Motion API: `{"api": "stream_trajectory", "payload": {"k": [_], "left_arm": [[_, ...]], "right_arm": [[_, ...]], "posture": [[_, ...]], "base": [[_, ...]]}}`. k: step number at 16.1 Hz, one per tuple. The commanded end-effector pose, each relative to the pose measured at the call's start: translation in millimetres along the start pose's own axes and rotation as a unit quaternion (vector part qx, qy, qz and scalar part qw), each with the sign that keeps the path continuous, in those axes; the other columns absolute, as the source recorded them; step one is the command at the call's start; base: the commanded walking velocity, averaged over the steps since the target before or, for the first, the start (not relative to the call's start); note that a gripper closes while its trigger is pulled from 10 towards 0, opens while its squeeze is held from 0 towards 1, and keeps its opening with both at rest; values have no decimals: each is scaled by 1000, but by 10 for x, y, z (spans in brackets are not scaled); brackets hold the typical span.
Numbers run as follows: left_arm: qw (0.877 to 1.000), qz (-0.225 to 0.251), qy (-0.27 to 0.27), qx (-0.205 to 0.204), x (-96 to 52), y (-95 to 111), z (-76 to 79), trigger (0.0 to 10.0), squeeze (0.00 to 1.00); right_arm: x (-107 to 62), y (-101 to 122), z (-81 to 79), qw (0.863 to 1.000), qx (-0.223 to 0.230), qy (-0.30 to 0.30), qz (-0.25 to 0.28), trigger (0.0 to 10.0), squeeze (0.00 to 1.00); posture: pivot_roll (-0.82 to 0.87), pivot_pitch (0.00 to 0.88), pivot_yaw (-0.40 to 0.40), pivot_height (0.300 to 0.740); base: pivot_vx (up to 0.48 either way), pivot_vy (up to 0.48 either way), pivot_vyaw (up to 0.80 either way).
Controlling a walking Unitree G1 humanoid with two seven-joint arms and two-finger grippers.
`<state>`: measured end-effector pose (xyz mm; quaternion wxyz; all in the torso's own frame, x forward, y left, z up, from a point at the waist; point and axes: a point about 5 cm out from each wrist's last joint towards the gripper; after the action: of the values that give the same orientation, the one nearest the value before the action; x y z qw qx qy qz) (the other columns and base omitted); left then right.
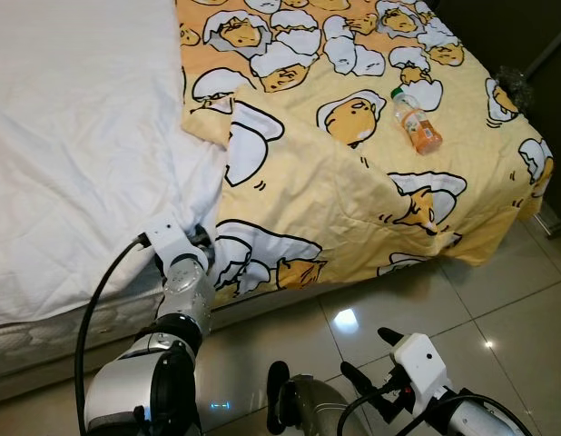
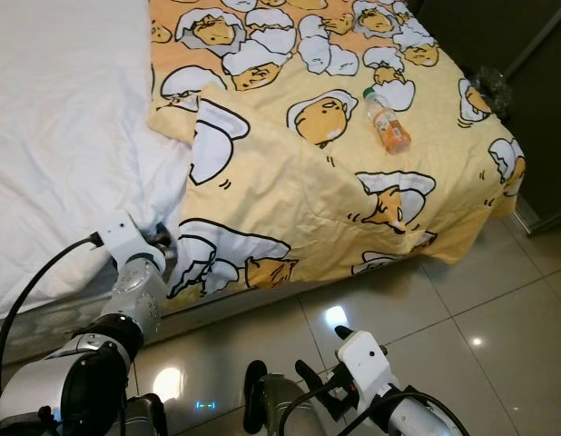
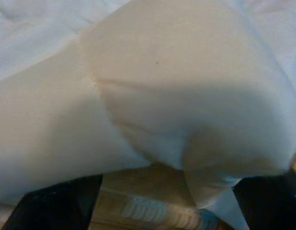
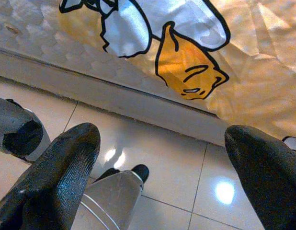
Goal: Clean up the room
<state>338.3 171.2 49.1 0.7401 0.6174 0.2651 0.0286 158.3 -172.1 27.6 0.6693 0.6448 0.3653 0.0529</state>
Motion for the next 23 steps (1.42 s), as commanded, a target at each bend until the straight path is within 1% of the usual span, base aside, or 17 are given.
{"api": "stream_trajectory", "payload": {"k": [1,2,3,5,8,9,10,12,14,16,18,19,20,21,22,23], "left_arm": [[1000,-20,-14,1,-20,-76,38,0,0],[1000,-20,-14,1,-20,-76,38,0,0],[999,-22,-32,8,-43,-96,113,0,0],[998,-33,-57,14,-100,-198,192,0,0],[996,-31,-78,28,-131,-240,235,0,0],[995,-29,-91,36,-143,-253,255,0,0],[992,-22,-111,54,-159,-266,282,0,0],[988,-24,-132,73,-182,-315,293,0,0],[987,-34,-147,63,-203,-346,332,0,0],[981,-32,-174,85,-232,-356,409,0,0],[975,-27,-194,103,-252,-369,443,0,0],[968,-20,-214,128,-278,-393,472,0,0],[962,-17,-229,147,-305,-430,485,0,0],[959,-15,-235,156,-321,-458,483,0,0],[952,-16,-251,173,-379,-556,475,0,0],[949,-17,-258,181,-407,-602,474,0,0]], "right_arm": [[-38,-22,28,1000,-1,-9,-11,10000,0],[-38,-22,28,1000,-1,-9,-11,10000,0],[-22,-14,27,1000,-1,-7,-11,10000,0],[-17,-6,26,1000,-2,-7,-10,10000,0],[-29,-7,23,1000,0,-9,-10,10000,0],[-28,-7,23,1000,0,-10,-10,10000,0],[-23,-2,23,1000,1,-10,-9,10000,0],[-5,6,27,1000,3,-10,-7,10000,0],[7,8,30,1000,4,-9,-7,10000,0],[27,6,17,1000,4,-6,-7,10000,0],[32,10,21,1000,4,-5,-7,10000,0],[30,9,27,1000,3,-6,-8,10000,0],[25,4,30,1000,3,-7,-9,10000,0],[22,0,29,1000,3,-7,-10,10000,0],[17,-10,21,1000,4,-7,-11,10000,0],[17,-14,19,1000,4,-7,-12,10000,0]], "posture": [[-285,244,-136,736],[-285,244,-136,736],[-283,244,-137,736],[-286,247,-134,736],[-287,248,-133,736],[-284,248,-131,736],[-284,248,-131,736],[-274,250,-130,736],[-266,251,-131,736],[-263,249,-134,736],[-265,249,-134,736],[-265,249,-134,736],[-265,249,-133,736],[-265,249,-133,736],[-262,249,-130,736],[-259,250,-128,736]], "base": [[0,0,0],[0,0,0],[0,0,0],[0,0,0],[0,0,0],[0,0,0],[0,0,0],[0,0,0],[0,0,0],[0,0,0],[0,0,0],[0,0,0],[0,0,0],[0,0,0],[0,0,0],[0,0,0]]}}
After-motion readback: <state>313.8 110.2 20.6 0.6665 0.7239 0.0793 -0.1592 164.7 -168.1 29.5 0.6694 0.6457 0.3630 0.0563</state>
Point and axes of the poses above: a point about 5 cm out from each wrist's last joint towards the gripper, its own x axis pointing out of the wrist towards the gripper, its own y axis along the axis of the wrist's last joint, z = x × y, and after that the axes turned 9 degrees about x, right-handed
